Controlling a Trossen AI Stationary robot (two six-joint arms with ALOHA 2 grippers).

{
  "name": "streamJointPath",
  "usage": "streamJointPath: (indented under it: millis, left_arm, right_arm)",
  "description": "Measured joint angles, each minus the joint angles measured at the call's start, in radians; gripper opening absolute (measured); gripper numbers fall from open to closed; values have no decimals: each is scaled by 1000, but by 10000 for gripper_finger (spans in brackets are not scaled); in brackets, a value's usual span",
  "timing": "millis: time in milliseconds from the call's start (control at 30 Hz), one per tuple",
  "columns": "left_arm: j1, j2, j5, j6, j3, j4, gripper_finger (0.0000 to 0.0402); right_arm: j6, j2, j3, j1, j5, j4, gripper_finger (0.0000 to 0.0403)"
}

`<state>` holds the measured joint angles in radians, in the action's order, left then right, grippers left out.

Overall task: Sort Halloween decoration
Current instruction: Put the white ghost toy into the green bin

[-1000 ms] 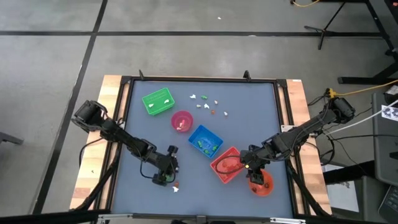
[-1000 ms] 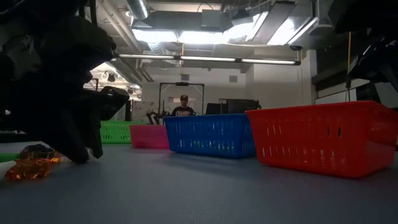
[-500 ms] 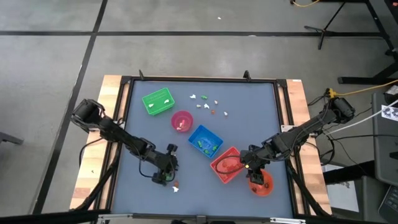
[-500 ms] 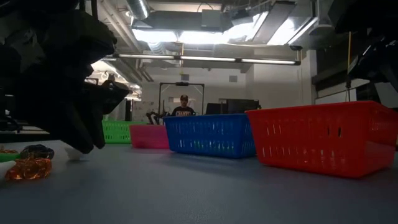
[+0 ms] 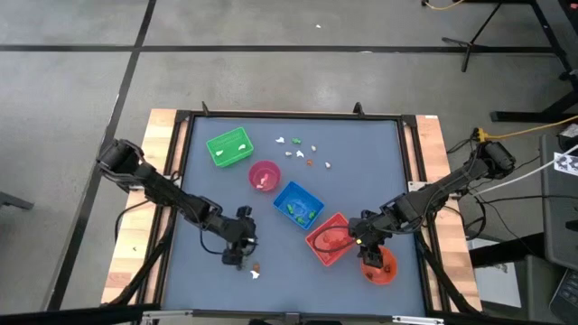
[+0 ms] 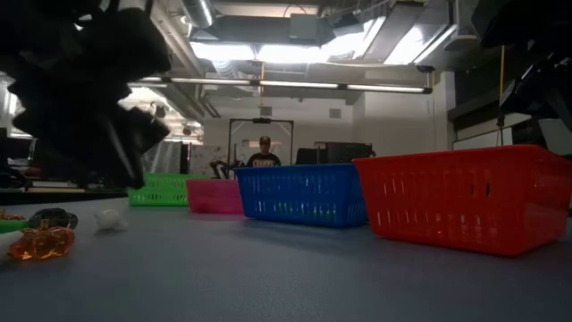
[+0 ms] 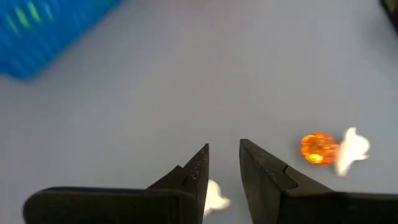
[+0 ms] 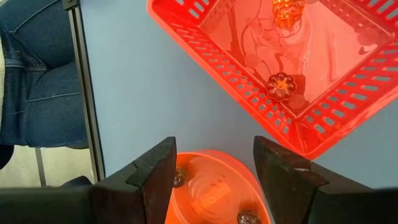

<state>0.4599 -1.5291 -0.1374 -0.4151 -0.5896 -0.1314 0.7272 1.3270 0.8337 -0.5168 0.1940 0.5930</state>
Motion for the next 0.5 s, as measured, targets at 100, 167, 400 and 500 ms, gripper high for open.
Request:
streamJointPath:
  millis: [100, 167, 400, 500]
  left_arm:
    - [0, -5, 57, -114, -1, 18, 74]
    - [0, -6, 64, -141, -1, 41, 74]
    - [-21, -6, 46, -160, -1, 34, 74]
    - [-34, -6, 46, -154, -1, 34, 74]
  right_arm:
    - [0, 0, 0, 0, 0, 0, 214]
    - [0, 0, 0, 0, 0, 0, 214]
    - [0, 0, 0, 0, 0, 0, 214]
    - [0, 0, 0, 0, 0, 0, 214]
